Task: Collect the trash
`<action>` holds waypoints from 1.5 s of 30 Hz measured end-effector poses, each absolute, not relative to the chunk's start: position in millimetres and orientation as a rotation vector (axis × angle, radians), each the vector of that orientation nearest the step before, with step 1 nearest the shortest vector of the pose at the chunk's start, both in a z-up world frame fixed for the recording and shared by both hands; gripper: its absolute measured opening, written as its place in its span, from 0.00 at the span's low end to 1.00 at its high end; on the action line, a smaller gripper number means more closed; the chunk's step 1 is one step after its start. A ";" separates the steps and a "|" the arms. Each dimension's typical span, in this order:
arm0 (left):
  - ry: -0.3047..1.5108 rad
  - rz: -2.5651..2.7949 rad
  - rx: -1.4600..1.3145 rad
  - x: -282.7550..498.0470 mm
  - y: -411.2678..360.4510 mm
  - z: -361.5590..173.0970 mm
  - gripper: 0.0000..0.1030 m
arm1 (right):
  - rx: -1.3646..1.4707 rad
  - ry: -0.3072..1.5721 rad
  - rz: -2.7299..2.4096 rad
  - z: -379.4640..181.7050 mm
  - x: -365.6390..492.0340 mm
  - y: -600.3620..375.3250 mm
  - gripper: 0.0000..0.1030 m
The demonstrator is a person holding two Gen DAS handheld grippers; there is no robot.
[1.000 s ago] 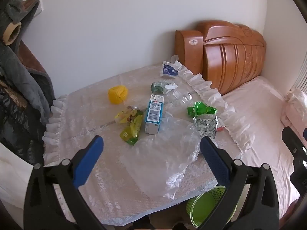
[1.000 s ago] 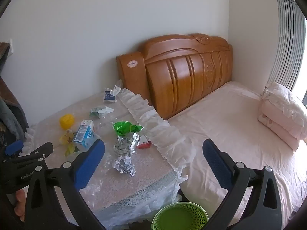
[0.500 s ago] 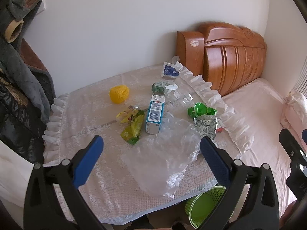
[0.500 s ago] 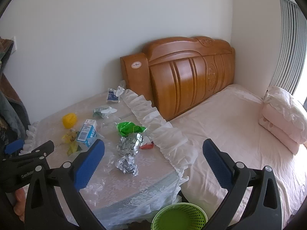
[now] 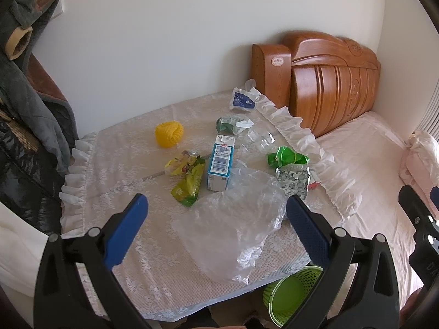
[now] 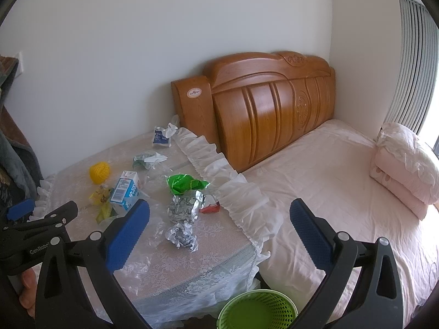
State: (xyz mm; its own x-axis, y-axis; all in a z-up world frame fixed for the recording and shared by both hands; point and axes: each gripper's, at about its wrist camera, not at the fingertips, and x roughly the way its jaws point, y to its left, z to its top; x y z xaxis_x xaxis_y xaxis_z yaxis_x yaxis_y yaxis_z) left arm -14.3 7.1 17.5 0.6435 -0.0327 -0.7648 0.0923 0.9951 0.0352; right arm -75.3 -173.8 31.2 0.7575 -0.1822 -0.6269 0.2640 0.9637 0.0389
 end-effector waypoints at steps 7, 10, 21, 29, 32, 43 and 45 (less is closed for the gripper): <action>0.869 -0.067 0.070 -13.0 8.3 15.7 0.94 | 0.129 0.667 -0.241 31.9 -74.6 -172.1 0.98; 0.869 -0.067 0.068 -12.5 8.8 14.5 0.94 | 0.129 0.669 -0.242 31.3 -73.4 -171.5 0.98; 0.867 -0.064 0.066 -12.2 11.5 13.6 0.94 | 0.127 0.671 -0.240 30.9 -69.5 -168.7 0.98; 0.870 -0.067 0.061 -12.0 12.2 12.6 0.94 | 0.130 0.671 -0.240 31.1 -68.4 -167.7 0.98; 0.872 -0.068 0.060 -11.9 11.8 12.2 0.94 | 0.128 0.671 -0.240 31.1 -69.3 -168.8 0.98; 0.873 -0.068 0.058 -11.6 12.3 12.3 0.94 | 0.129 0.671 -0.240 30.4 -68.3 -168.6 0.98; 0.873 -0.067 0.058 -11.6 12.3 12.3 0.94 | 0.129 0.672 -0.238 30.1 -68.1 -168.2 0.98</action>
State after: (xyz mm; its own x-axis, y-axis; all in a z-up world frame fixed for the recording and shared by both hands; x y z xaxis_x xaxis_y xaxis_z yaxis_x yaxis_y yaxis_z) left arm -11.6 12.3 12.3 0.6407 -0.0346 -0.7670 0.0823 0.9963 0.0238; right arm -68.1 -168.2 30.1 0.7568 -0.1760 -0.6295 0.2590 0.9650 0.0417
